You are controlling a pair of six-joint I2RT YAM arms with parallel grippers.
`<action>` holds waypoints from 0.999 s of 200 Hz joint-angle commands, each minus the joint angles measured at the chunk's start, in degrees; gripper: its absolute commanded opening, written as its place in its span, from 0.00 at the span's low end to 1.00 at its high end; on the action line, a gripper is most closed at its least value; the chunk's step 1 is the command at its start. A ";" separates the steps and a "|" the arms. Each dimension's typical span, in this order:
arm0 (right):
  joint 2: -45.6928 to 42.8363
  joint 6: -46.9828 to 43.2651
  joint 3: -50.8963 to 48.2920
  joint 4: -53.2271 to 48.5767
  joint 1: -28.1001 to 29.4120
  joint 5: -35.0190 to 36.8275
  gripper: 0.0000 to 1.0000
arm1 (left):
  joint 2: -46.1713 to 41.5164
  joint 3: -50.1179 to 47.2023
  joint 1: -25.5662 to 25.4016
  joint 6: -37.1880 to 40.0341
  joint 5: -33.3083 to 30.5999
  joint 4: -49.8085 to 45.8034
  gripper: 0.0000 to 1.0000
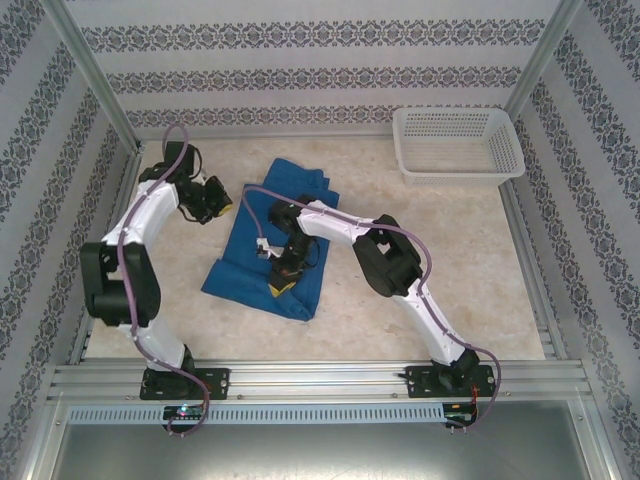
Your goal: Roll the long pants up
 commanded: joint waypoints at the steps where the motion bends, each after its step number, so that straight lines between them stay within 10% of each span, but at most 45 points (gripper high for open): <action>1: 1.49 0.56 2.23 1.57 -1.23 -0.99 0.00 | -6.76 -5.41 0.15 -1.61 -0.02 -0.62 0.00; 90: 4.00 1.80 6.92 0.46 -2.67 -2.19 0.00 | -26.44 -29.44 -6.32 -4.94 -5.87 0.53 0.00; 200: 2.67 1.92 5.37 0.40 -3.36 -2.15 0.00 | -11.67 -27.63 -7.29 -4.40 -13.73 8.90 0.00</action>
